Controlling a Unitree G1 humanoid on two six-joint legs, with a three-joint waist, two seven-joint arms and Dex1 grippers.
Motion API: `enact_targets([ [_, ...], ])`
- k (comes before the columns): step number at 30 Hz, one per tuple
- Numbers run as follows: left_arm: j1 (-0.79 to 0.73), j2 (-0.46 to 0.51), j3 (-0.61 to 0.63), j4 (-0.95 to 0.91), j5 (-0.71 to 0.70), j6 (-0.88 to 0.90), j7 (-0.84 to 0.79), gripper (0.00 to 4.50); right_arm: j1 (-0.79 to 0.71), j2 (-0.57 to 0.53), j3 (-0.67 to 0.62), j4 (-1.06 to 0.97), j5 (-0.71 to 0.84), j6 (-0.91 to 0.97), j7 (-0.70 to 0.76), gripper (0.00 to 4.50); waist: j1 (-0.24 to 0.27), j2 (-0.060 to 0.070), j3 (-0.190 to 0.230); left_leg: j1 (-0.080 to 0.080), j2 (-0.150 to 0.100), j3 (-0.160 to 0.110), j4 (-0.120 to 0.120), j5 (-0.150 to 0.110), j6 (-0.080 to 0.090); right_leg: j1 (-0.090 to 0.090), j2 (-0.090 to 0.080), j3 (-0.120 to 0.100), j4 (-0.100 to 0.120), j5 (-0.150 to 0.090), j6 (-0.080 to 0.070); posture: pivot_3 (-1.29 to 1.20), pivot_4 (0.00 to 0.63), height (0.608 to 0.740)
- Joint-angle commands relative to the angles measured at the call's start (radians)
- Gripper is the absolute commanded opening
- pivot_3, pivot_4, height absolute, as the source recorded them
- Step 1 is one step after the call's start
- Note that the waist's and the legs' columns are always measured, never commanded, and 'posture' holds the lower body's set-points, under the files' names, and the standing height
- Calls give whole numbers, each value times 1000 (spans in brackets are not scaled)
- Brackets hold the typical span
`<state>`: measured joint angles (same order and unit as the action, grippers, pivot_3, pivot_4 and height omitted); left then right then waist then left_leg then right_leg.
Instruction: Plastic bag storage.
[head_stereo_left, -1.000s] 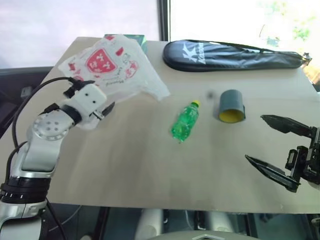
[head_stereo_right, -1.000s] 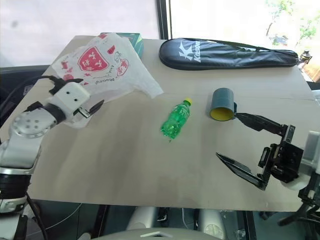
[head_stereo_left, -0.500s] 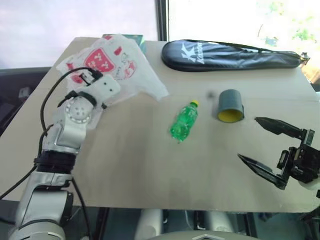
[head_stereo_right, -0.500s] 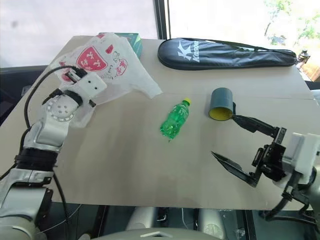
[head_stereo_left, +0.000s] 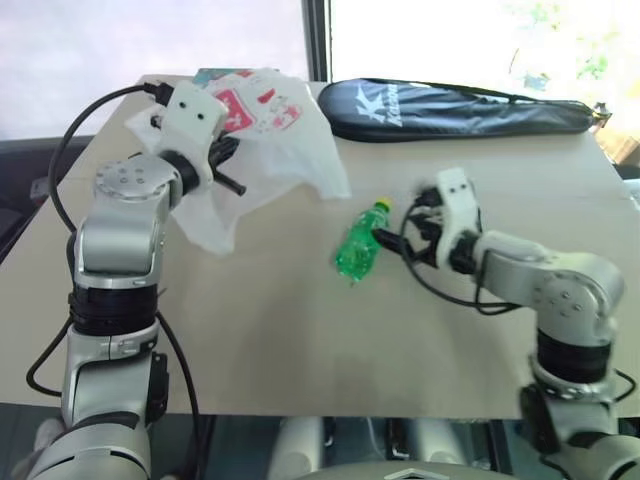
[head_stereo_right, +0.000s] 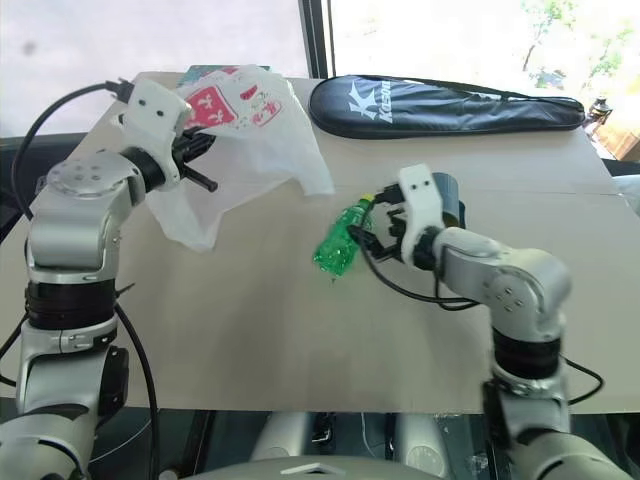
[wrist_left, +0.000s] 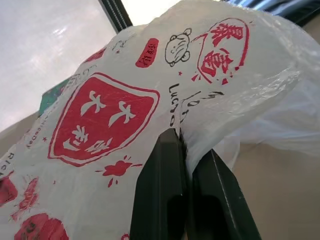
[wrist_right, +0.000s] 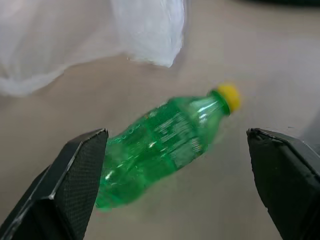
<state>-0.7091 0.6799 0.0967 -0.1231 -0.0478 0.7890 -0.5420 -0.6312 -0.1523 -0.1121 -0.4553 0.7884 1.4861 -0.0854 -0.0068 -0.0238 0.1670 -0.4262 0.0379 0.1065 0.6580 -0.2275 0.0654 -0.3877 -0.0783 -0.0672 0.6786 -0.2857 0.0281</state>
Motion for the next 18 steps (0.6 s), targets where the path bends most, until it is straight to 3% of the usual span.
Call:
enact_targets([
  [1, -3, 9, 13, -47, -3, 11, 20, 103, -84, 113, -98, 63, -46, 128, -121, 4500, 2, 0, 0, -6, 0, 0, 2, 0, 0, -6, 0, 0, 1, 0, 0, 0, 150, 740],
  [5, 1, 3, 8, -51, -8, 17, 31, 103, -211, 267, -224, 321, -66, 128, -285, 4500, -4, 0, 0, -10, -1, 1, 6, 0, 1, -9, 4, -2, 1, 1, 1, 0, 150, 740],
  [10, 2, 7, 9, -61, -14, 40, 44, 103, -336, 323, -311, 558, -137, 128, -399, 4500, -6, 1, 0, -9, 0, 1, 5, 0, 1, -8, 5, -2, 2, 1, 1, 0, 150, 740],
  [17, -17, 14, 3, -66, -19, 64, 50, 103, -374, 339, -220, 697, -281, 122, -395, 4500, -10, 1, -2, -6, 0, 3, 3, 0, 1, -8, 5, 0, 2, 1, 1, 0, 150, 740],
  [18, -20, 16, 2, -65, -19, 63, 49, 26, -347, 327, -170, 692, -287, 125, -382, 4254, -10, 1, -2, -6, 0, 3, 3, 0, 1, -8, 5, 0, 2, 1, 1, 0, 150, 740],
])
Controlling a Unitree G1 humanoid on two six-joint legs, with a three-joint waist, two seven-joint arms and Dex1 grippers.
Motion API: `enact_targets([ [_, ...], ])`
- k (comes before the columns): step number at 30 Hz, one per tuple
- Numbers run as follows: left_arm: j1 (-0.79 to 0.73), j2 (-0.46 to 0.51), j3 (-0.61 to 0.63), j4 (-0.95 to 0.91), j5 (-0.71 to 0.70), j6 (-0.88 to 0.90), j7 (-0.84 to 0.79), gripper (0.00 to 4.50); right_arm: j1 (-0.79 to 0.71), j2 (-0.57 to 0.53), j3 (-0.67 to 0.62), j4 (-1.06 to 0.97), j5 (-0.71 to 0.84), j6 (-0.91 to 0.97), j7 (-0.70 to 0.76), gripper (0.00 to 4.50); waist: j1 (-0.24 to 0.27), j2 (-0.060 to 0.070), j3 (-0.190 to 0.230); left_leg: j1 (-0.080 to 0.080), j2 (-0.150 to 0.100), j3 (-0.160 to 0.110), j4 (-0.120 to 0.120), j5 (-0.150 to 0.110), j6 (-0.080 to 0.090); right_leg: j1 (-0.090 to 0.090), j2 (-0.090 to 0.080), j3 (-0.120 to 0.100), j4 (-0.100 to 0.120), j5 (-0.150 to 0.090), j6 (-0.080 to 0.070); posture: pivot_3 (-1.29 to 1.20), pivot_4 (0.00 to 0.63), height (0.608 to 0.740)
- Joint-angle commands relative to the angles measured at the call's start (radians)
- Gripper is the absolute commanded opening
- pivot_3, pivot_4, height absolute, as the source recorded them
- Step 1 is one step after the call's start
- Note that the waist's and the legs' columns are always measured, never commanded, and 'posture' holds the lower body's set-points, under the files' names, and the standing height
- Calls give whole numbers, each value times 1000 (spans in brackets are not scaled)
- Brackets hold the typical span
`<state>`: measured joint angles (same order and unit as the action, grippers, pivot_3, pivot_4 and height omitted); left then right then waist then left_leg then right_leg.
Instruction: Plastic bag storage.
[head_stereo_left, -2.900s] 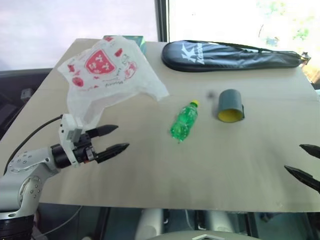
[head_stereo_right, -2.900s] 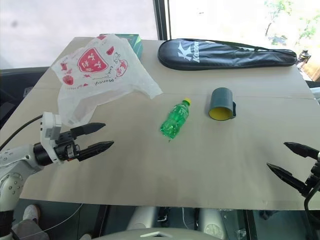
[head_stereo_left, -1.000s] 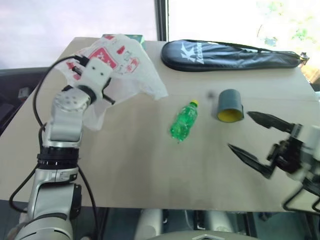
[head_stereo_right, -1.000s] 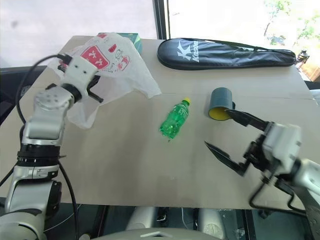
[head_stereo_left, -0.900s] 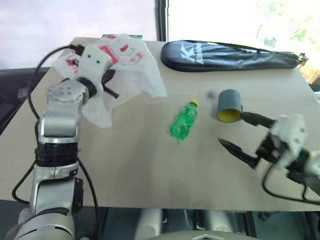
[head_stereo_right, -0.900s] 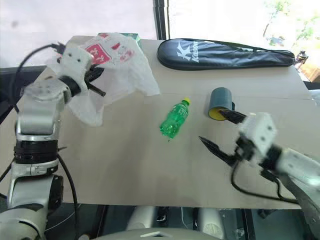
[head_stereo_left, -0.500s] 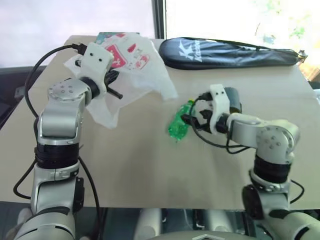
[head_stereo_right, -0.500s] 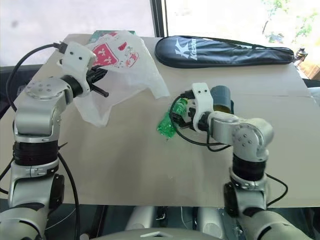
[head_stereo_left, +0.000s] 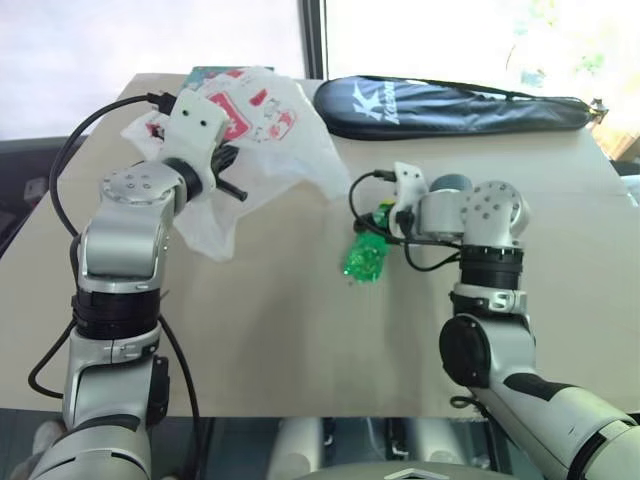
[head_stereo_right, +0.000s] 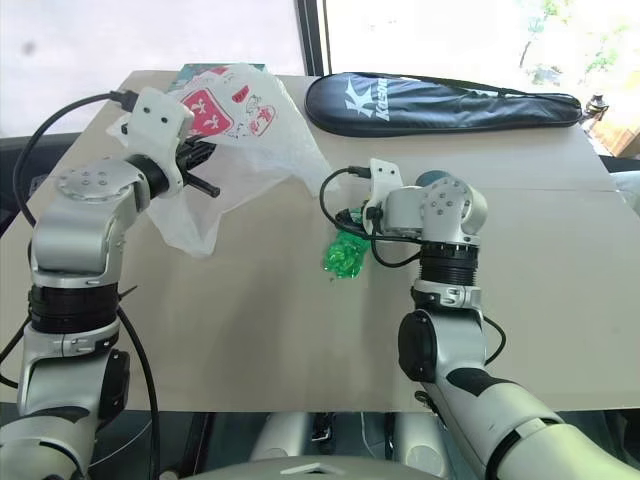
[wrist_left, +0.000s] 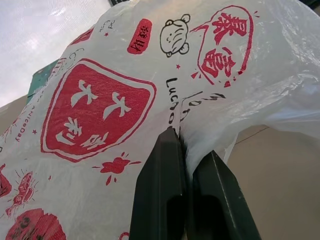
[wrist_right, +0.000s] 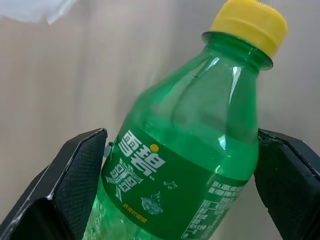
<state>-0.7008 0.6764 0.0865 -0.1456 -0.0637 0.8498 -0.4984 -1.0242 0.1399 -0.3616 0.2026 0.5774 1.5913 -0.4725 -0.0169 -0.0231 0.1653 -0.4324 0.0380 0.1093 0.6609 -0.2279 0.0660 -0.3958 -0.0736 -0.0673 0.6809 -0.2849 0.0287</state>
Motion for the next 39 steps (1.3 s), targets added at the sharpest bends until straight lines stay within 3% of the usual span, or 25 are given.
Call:
enact_targets([
  [1, -31, 21, 11, -42, -4, 2, 4, 0, 70, 27, 110, 23, -78, 22, 16, 3992, 0, 0, -1, 0, 0, 0, 0, 0, 0, 0, 0, 0, 0, 0, 0, 0, 150, 740],
  [4, -49, 24, 11, -41, -14, 18, -4, 0, 135, -75, 274, -67, -36, 23, 119, 3488, 2, 0, -4, 0, 0, -1, 0, 0, 0, 1, 0, 1, -1, 0, 0, 0, 150, 740],
  [7, -73, 24, 17, -41, -46, 58, -21, 0, 155, -194, 352, -176, 14, 23, 255, 3378, 8, 0, -4, -1, -1, -1, -2, 0, 0, 1, -1, 0, -3, 0, 0, 0, 150, 740],
  [11, -117, 20, 37, -59, -145, 187, -79, 0, 148, -325, 303, -237, 211, 23, 405, 3307, 11, -1, -4, -2, -2, -1, -2, -1, 1, 1, -2, 0, -3, 0, 0, 0, 150, 740],
  [16, -204, -7, 81, -82, -326, 464, -146, 0, 132, -407, 261, -280, 468, 23, 455, 3168, 0, 0, -1, -2, -1, -2, -2, 0, 1, 0, -1, 1, -3, 0, 0, 0, 150, 740],
  [21, -272, -45, 122, -113, -490, 678, -195, 0, 101, -338, 215, -248, 587, 23, 382, 3147, -21, 0, 0, -1, 2, 0, -3, 0, 0, -1, 0, 4, -3, 0, 0, 0, 150, 740],
  [26, -307, -37, 148, -93, -592, 763, -189, 0, 56, -174, 141, -140, 468, -40, 295, 3145, -24, 1, 0, 0, 1, 2, -3, 0, 0, -2, 0, 6, -2, 0, 0, 0, 150, 740],
  [31, -249, 61, 102, -104, -781, 765, -172, 0, -19, -73, 62, 18, 351, -254, 235, 3145, -24, 1, 1, -1, 1, 2, -3, 0, 0, -3, -1, 7, -2, 0, 0, 0, 150, 740],
  [36, -243, 142, 91, -47, -858, 765, -84, 0, -43, -34, 54, 33, 330, -294, 272, 3144, -24, 1, 2, -1, 0, 2, -5, 0, 0, -3, -3, 7, -3, 0, 0, 0, 150, 740],
  [39, -234, 209, 81, -5, -1014, 765, -58, 0, -62, -9, 35, 72, 312, -354, 275, 3144, -26, 1, 2, -1, 0, 3, -7, 0, 0, -4, -4, 8, -2, 0, 0, 0, 150, 740],
])
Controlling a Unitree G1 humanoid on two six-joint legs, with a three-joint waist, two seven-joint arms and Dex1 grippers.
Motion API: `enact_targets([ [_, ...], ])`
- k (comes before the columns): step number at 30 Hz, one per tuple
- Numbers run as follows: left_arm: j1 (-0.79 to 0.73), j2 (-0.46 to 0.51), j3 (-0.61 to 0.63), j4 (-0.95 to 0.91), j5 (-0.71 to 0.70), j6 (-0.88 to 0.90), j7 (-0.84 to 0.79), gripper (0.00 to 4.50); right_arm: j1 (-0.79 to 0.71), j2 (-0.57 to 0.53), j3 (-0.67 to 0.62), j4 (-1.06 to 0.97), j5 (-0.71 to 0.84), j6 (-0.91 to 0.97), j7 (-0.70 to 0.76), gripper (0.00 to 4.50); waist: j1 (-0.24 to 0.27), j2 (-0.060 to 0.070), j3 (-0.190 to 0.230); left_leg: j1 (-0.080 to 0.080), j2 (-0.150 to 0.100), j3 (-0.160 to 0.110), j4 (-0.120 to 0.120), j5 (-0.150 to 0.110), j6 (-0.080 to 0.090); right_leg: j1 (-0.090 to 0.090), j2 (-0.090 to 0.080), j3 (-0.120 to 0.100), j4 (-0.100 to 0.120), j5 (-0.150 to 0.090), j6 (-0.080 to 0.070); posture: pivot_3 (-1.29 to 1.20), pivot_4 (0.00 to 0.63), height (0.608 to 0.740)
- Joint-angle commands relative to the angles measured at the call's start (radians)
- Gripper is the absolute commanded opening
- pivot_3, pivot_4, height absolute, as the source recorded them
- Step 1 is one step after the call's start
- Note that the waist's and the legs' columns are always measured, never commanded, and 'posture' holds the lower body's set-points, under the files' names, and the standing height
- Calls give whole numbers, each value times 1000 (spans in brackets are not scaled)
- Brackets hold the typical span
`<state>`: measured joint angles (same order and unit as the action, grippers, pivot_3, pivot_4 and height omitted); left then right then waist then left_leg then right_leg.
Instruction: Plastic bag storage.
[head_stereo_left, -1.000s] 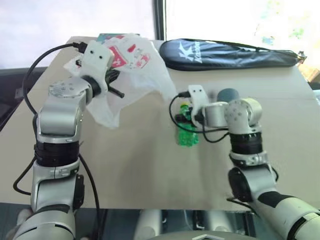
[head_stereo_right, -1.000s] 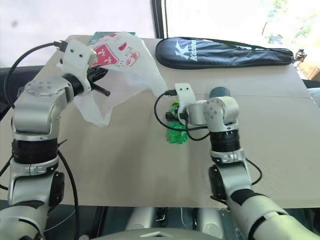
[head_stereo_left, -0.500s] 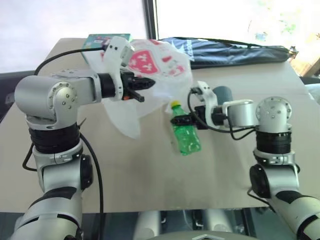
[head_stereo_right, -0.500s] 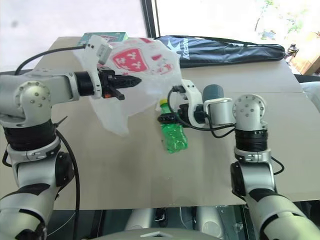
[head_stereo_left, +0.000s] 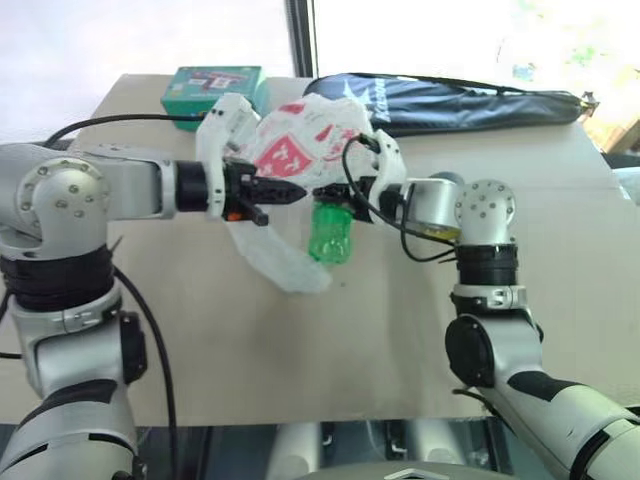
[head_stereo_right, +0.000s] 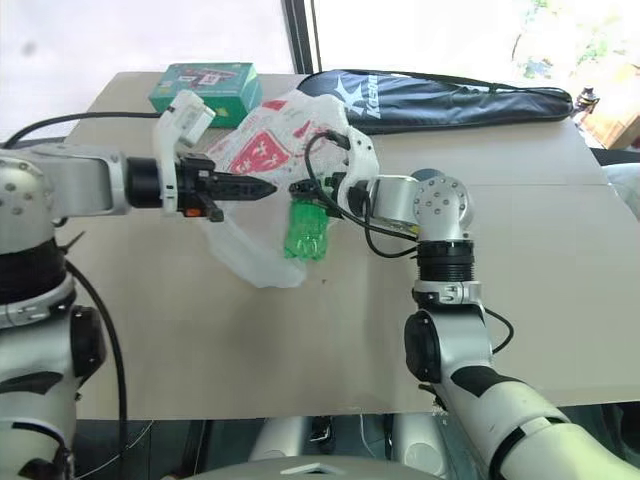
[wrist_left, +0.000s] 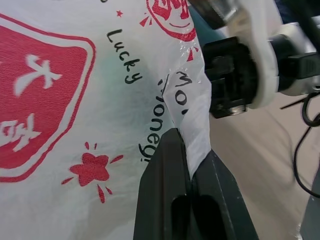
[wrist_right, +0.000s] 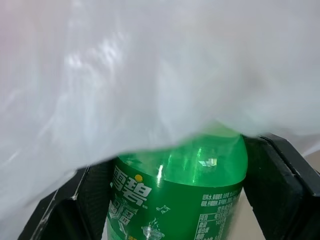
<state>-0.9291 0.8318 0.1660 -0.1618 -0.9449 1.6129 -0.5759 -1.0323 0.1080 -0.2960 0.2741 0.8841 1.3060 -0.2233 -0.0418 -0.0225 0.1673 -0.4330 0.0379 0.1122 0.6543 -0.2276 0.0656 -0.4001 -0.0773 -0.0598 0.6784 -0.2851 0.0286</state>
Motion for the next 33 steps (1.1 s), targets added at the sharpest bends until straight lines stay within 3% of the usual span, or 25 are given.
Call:
enact_targets([
  [1, -1, 67, 4, 19, -192, 1, 34, 0, -64, 37, -39, 31, -5, -104, 21, 3143, -2, 0, 0, 0, 0, 1, 0, 0, 0, -1, 0, 1, 0, 0, 0, 0, 150, 740],
  [10, -8, 76, 29, 154, -674, -33, 364, 0, -118, 181, -23, 249, -38, -327, 82, 3140, -1, 0, 0, 0, 0, 1, -1, 0, 0, -2, -1, 2, 0, 0, 0, 0, 150, 740],
  [13, 45, 104, 1, 142, -824, -130, 510, 0, -83, 205, 95, 220, -37, -370, 314, 3139, -3, 0, 2, 0, 0, 2, -1, 0, 0, -2, -1, 2, 0, 0, 0, 0, 150, 740],
  [14, 59, 112, -6, 135, -853, -154, 544, 0, -73, 202, 105, 208, -18, -349, 351, 3939, -4, 0, 2, 0, 0, 2, -1, 0, 0, -2, -1, 3, 0, 0, 0, 0, 150, 740],
  [17, 101, 137, -8, 129, -904, -217, 620, 0, -29, 147, 152, 141, -28, -308, 361, 4331, -5, 0, 2, 0, 0, 3, -3, 0, 0, -4, -1, 4, 0, 0, 0, 0, 150, 740],
  [19, 130, 150, -11, 121, -908, -245, 652, 0, 1, 110, 158, 93, -37, -293, 333, 4331, -2, 0, 2, 0, 0, 3, -2, 0, 0, -3, -1, 4, 0, 0, 0, 0, 150, 740],
  [21, 157, 154, -18, 117, -881, -262, 670, 0, 26, 34, 201, 27, -36, -266, 434, 4331, 4, -1, 1, 0, 0, 3, -2, 0, 0, -3, -2, 3, 0, 0, 0, 0, 150, 740],
  [30, 174, 81, -32, 92, -475, -404, 650, 0, 175, -281, 258, -420, -43, -113, 495, 4331, 8, -1, 1, 0, -1, 2, -1, 0, 0, -2, -1, 2, 1, 0, 0, 0, 150, 740],
  [33, 165, 57, -40, 78, -372, -425, 613, 0, 215, -407, 292, -541, -109, -144, 516, 4331, 9, -1, 1, 0, -1, 3, -1, 0, 0, -2, 0, 2, 0, 0, 0, 0, 150, 740],
])
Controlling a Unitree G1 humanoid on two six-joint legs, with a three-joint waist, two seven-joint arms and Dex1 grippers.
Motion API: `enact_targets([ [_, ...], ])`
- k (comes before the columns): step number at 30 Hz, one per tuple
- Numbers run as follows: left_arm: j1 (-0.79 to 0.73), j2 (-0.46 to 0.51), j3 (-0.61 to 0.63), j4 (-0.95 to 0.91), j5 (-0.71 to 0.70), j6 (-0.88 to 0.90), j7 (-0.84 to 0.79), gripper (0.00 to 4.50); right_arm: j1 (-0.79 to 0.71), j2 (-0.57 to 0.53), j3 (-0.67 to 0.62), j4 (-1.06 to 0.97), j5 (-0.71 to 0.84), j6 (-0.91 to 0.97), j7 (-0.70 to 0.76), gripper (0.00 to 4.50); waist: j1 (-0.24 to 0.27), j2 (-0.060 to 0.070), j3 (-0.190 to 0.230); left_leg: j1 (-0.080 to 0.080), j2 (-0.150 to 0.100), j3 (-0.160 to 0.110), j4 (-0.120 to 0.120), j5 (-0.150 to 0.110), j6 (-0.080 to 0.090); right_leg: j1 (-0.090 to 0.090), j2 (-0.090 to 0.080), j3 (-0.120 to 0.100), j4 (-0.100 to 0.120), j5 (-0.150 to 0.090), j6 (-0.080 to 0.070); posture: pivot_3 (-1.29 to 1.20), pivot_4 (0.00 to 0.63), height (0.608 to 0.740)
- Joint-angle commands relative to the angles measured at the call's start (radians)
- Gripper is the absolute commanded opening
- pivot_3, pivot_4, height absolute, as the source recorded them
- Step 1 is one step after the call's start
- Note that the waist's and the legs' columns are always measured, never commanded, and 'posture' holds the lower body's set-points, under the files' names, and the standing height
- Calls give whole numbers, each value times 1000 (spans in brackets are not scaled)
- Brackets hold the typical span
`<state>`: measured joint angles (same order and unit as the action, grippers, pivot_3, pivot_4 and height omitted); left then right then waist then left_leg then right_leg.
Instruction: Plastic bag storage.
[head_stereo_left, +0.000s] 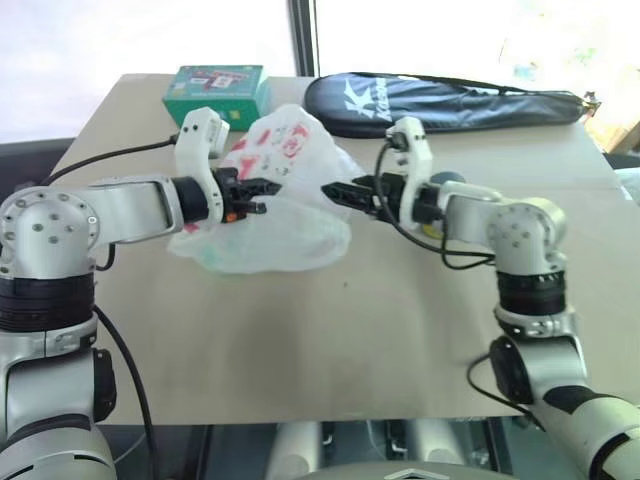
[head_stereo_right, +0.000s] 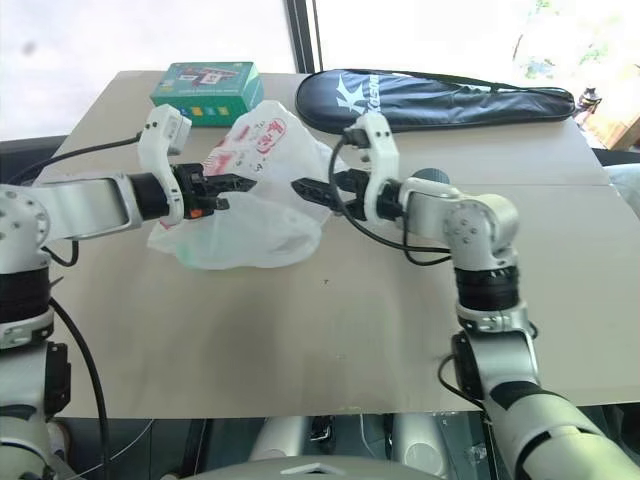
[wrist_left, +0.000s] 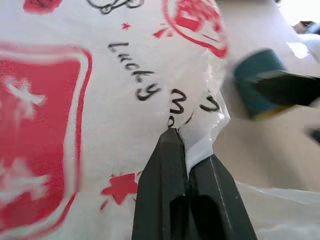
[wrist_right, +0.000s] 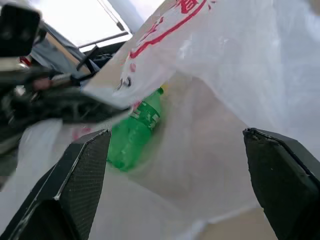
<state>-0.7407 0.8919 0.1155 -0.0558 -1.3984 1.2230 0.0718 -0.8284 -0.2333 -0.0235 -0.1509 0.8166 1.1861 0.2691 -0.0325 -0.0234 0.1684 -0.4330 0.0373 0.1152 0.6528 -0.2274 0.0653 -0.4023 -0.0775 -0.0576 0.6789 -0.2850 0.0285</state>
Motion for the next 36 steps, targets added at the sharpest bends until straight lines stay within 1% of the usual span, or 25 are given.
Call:
enact_targets([
  [1, -25, -10, 7, -40, 111, -42, -51, 0, 29, -97, 27, -152, -72, -66, 33, 4331, -1, 0, 0, 0, 0, 0, 0, 0, 0, 0, 0, 0, 0, 0, 0, 0, 150, 740],
  [2, -25, -19, 11, -51, 128, -45, -66, 0, 48, -130, 38, -185, -111, -134, 58, 4331, -2, 0, 0, 0, 0, 1, 0, 0, 0, 0, 0, 0, 0, 0, 0, 0, 150, 740],
  [3, -27, -30, 20, -58, 127, -39, -79, 0, 70, -194, 78, -222, -194, -212, 73, 4331, -2, 0, 0, 0, 0, 2, 0, 0, 0, 0, 0, 0, 0, 0, 0, 0, 150, 740],
  [6, -28, -37, 45, -82, 126, -20, -135, 0, 169, -461, 242, -312, -472, -440, 169, 4331, 5, -1, 1, -1, 0, 2, 0, 0, 0, -1, 0, 1, -1, 0, 1, 0, 150, 740],
  [7, -29, -38, 51, -84, 125, -16, -150, 0, 201, -519, 262, -325, -509, -475, 202, 4331, 9, -1, 1, 0, 0, 2, 0, 0, 0, -1, 0, 1, -1, 0, 1, 0, 150, 740],
  [8, -30, -40, 56, -84, 127, -14, -161, 0, 227, -552, 266, -330, -532, -496, 215, 4331, 13, -1, 1, 0, 0, 2, 0, 0, 0, -1, 0, 0, -1, 0, 1, 0, 150, 740],
  [10, -30, -38, 52, -88, 158, -14, -178, 0, 273, -598, 258, -344, -559, -506, 234, 4331, 14, -2, 1, 1, 1, 3, 0, 0, 0, -1, 0, 0, -1, 0, 1, 0, 150, 740],
  [12, -31, -43, 53, -89, 178, -11, -187, 0, 308, -641, 273, -353, -632, -536, 244, 4331, 14, -2, 1, 2, 1, 4, 0, 0, 0, -1, 1, 1, 0, 0, 1, 0, 150, 740],
  [14, -34, -49, 52, -93, 199, -11, -201, 0, 324, -650, 291, -330, -717, -552, 211, 4331, 16, -2, 1, 2, 2, 3, 1, 1, -1, -1, 1, 1, 1, 0, 1, 0, 150, 740],
  [16, -36, -54, 49, -98, 223, -12, -214, 0, 331, -644, 316, -286, -793, -577, 190, 4331, 16, -2, 1, 2, 2, 3, 2, 1, -1, 0, 1, 1, 0, 0, 1, 0, 150, 740],
  [20, -36, -74, 57, -119, 252, -13, -241, 0, 319, -572, 361, -114, -928, -647, 122, 4331, 21, -3, 1, 2, 1, 2, 3, 1, -1, 1, 1, 0, 0, 0, 1, 0, 150, 740],
  [21, -34, -75, 64, -126, 251, -8, -248, 0, 316, -558, 362, -81, -952, -660, 110, 3805, 21, -3, 1, 2, 1, 1, 3, 1, -1, 2, 1, 0, 0, 0, 1, 0, 150, 740],
  [22, -34, -77, 71, -130, 252, -5, -253, 0, 309, -548, 362, -45, -978, -679, 100, 3568, 21, -3, 1, 2, 1, 1, 3, 1, -1, 2, 1, 0, 0, 0, 1, 0, 150, 740],
  [24, -33, -74, 77, -134, 255, 7, -267, 0, 291, -527, 352, 7, -1024, -706, 75, 2688, 21, -3, 1, 1, 1, 1, 3, 1, -1, 1, 1, 0, 0, 0, 1, 0, 150, 740],
  [27, -23, -60, 86, -158, 257, 15, -303, 0, 280, -520, 338, 35, -1073, -751, 70, 1206, 20, -3, 1, 2, 1, 1, 3, 1, -1, 2, 1, -1, 0, 0, 1, 0, 150, 740],
  [29, -10, -101, 154, -148, 182, -3, -329, 0, 302, -508, 272, -13, -1021, -721, 109, 154, 21, -3, 1, 1, 1, 1, 3, 1, -1, 2, 1, -1, 0, 0, 1, 0, 150, 740],
  [30, -7, -102, 171, -144, 168, 8, -327, 0, 310, -476, 219, -62, -940, -668, 148, 27, 21, -3, 1, 1, 1, 0, 3, 1, -1, 2, 1, -1, 0, 0, 1, 0, 150, 740],
  [31, -6, -100, 180, -143, 163, 19, -324, 0, 315, -451, 183, -96, -885, -630, 176, 27, 20, -3, 1, 1, 2, -1, 3, 1, -1, 2, 1, -1, 0, 0, 1, 0, 150, 740],
  [32, -4, -95, 182, -139, 170, 26, -319, 0, 307, -391, 125, -171, -750, -521, 226, 27, 19, -3, 2, 1, 2, -1, 4, 1, -1, 3, 1, -1, -1, 0, 1, 0, 150, 740],
  [33, -3, -94, 185, -136, 175, 29, -314, 0, 300, -349, 86, -224, -657, -439, 261, 27, 18, -3, 2, 2, 2, -2, 4, 1, -1, 3, 2, -1, 0, 0, 1, 0, 150, 740],
  [35, -9, -102, 204, -126, 147, 36, -317, 0, 267, -297, 76, -304, -557, -375, 314, 27, 18, -3, 2, 2, 3, -2, 4, 1, -2, 4, 4, -1, 0, 0, 1, 0, 150, 740],
  [36, -14, -104, 213, -122, 132, 41, -319, 0, 239, -261, 110, -303, -553, -368, 310, 27, 17, -3, 2, 2, 3, -2, 4, 1, -2, 4, 4, -1, 0, 0, 1, 0, 150, 740],
])
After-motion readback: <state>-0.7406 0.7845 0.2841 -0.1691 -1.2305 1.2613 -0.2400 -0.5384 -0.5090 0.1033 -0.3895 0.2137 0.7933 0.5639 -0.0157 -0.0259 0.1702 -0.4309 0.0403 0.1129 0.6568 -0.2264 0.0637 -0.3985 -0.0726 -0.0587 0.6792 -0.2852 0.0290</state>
